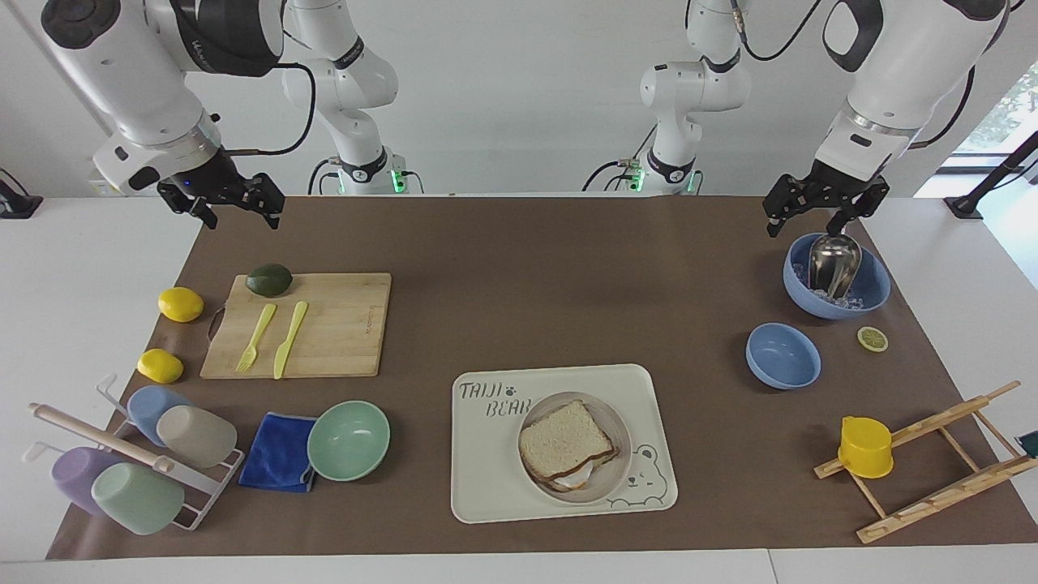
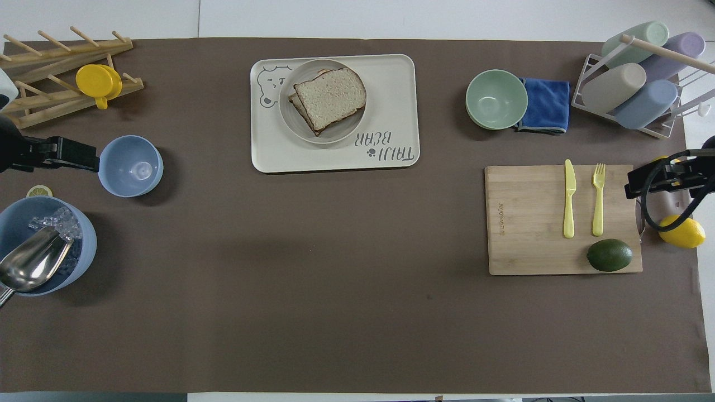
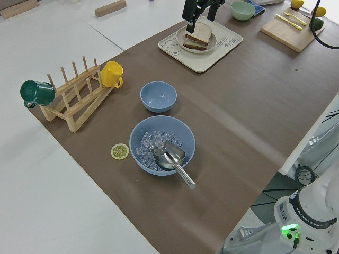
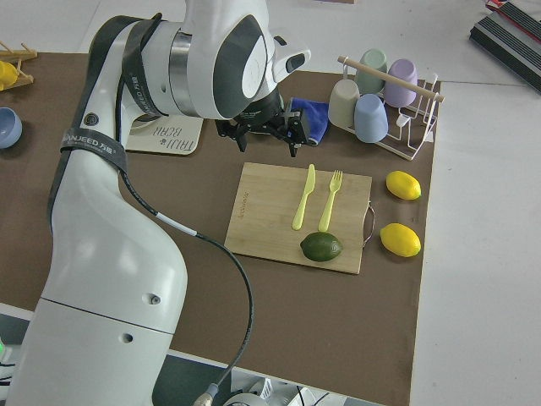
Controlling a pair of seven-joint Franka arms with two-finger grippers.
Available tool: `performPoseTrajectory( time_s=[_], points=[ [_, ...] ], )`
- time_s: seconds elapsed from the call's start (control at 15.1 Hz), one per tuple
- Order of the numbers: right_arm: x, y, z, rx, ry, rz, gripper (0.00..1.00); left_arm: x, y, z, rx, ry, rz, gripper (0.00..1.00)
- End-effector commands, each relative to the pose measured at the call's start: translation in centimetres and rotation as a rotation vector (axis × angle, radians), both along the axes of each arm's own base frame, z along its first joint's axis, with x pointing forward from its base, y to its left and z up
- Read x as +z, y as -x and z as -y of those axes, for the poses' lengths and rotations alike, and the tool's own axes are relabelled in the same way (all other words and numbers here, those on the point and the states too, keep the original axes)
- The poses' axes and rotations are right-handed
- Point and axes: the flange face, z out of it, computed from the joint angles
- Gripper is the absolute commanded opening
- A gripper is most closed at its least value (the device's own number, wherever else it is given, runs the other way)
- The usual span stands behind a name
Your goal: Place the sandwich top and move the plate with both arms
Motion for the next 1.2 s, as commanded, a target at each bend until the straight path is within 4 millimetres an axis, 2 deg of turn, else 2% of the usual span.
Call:
performPoseTrajectory(
  time_s=[0.0, 0.27, 0.46, 1.13],
  points=[
    [0.0, 0.2, 0.1, 0.013, -0.011, -0.005, 1.0, 0.9, 0.3, 0.2, 0.009, -0.041, 0.003, 1.0],
    [0.0, 0.2, 0.1, 0.013, -0.011, -0.005, 1.0, 0.5, 0.3, 0.4, 0.024, 0.017, 0.001, 1.0],
    [0.0, 0.2, 0.1, 0.013, -0.011, -0.005, 1.0, -0.6, 0.9, 0.2, 0.027, 0.021, -0.04, 1.0],
    [0.0, 0.2, 0.0, 0.015, -0.011, -0.005, 1.0, -0.3, 1.1, 0.2, 0.031, 0.047, -0.04, 1.0]
  ],
)
